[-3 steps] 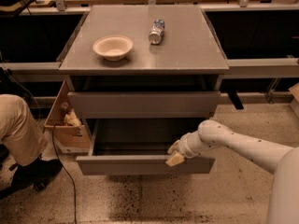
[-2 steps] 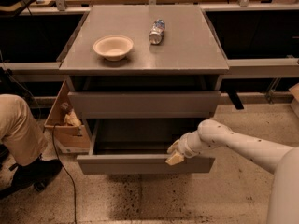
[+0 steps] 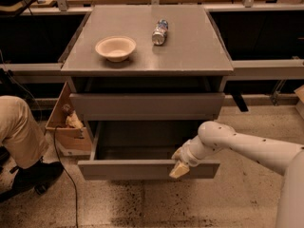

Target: Open middle drawer

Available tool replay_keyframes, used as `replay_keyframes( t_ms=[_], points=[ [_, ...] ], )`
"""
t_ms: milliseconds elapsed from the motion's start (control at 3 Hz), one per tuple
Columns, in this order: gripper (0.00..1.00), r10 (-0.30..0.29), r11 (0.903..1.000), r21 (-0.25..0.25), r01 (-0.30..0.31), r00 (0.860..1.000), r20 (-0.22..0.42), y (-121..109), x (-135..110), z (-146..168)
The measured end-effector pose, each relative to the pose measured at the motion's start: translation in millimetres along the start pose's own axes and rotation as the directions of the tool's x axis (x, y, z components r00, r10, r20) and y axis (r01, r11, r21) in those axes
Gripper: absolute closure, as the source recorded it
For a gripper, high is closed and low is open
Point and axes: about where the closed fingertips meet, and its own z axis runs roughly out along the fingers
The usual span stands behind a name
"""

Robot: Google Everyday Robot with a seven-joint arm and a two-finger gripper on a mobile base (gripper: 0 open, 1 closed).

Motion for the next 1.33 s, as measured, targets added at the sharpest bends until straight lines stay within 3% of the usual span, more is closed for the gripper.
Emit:
replay_keyframes(
  t_ms=[333, 667, 1000, 1333],
  points=[
    [0.15, -0.021, 0.9994, -0.027, 0.020, 0.999, -0.032, 11.3, 1.5, -4.8],
    [0.36, -0.035, 0.9987, -0.039, 0.033, 0.998, -0.048, 16.6, 1.8, -8.4],
    [0.29, -0.041, 0.9984, -0.040, 0.039, 0.997, -0.057, 18.0, 2.2, -11.0],
    [0.06, -0.042, 0.9985, -0.038, 0.040, 0.997, -0.061, 17.8, 2.6, -12.6]
  ],
)
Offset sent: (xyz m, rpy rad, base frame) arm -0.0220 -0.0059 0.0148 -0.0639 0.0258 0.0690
